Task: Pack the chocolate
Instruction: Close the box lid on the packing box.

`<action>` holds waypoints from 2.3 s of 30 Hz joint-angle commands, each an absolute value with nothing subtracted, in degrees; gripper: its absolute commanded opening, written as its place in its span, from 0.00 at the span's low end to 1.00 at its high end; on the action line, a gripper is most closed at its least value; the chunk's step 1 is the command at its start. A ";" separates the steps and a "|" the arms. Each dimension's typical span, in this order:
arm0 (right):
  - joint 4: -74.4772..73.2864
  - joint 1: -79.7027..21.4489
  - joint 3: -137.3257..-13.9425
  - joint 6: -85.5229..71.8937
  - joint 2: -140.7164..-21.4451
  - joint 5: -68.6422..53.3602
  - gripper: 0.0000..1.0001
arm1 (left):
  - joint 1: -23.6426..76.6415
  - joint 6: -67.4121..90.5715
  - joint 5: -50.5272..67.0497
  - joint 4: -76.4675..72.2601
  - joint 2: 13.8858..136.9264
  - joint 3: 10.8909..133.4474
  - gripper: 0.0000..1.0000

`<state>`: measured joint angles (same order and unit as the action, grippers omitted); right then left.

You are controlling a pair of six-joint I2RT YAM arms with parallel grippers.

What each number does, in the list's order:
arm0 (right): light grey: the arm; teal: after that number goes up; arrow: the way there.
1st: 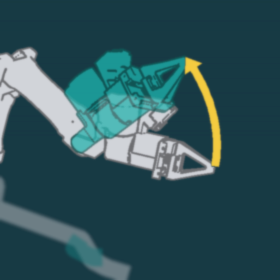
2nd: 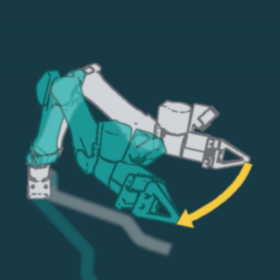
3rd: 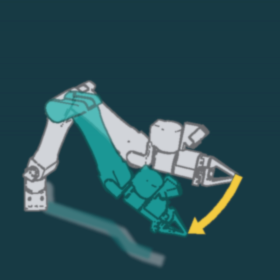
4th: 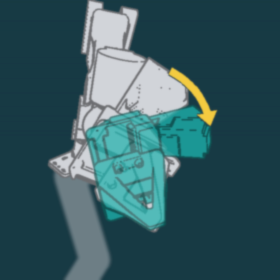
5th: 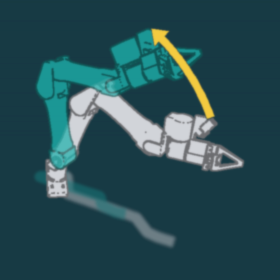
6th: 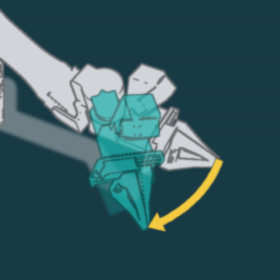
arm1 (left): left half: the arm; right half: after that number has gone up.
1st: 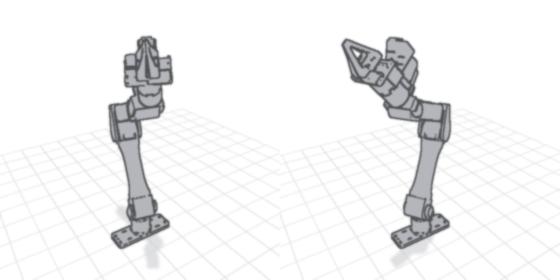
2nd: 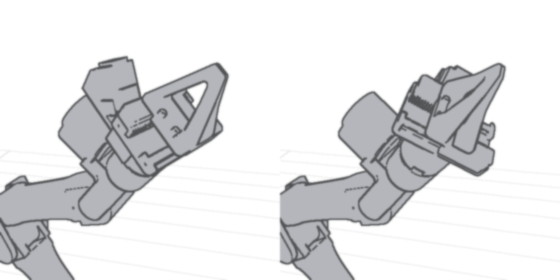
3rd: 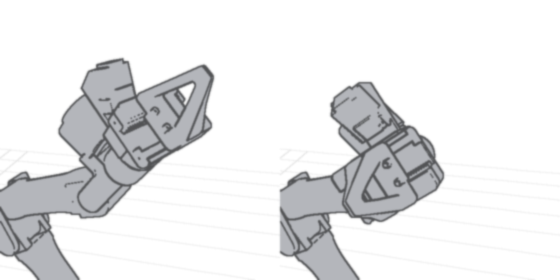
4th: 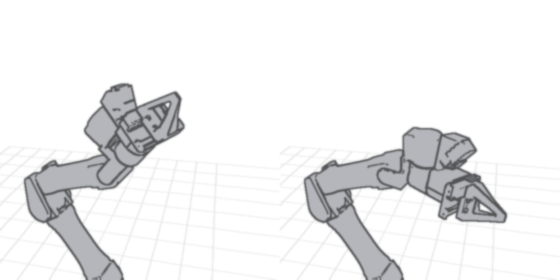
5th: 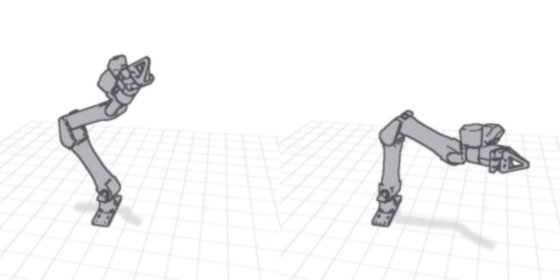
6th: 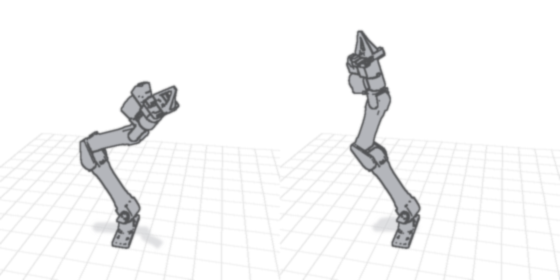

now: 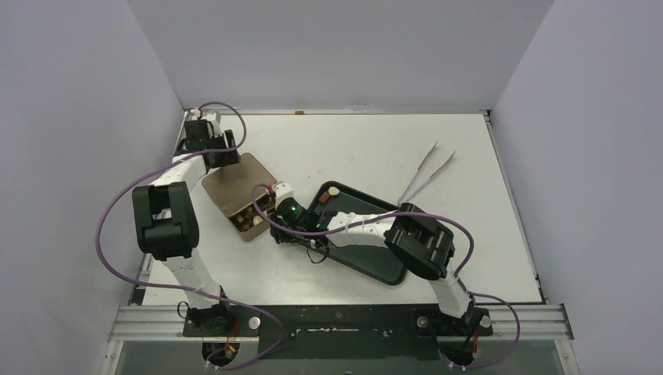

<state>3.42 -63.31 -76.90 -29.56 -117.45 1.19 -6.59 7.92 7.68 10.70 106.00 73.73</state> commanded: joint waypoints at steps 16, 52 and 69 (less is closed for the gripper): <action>6.27 -62.88 -78.25 -28.93 -116.93 2.30 0.26 | -6.78 16.87 -8.56 11.00 112.47 81.11 0.49; 9.36 -60.12 -79.89 -30.14 -120.98 2.89 0.24 | -3.21 21.92 -5.53 12.21 99.77 65.79 0.46; 19.65 -60.10 -77.05 -32.69 -121.43 6.94 0.24 | -1.83 23.64 -9.32 15.51 96.34 62.95 0.47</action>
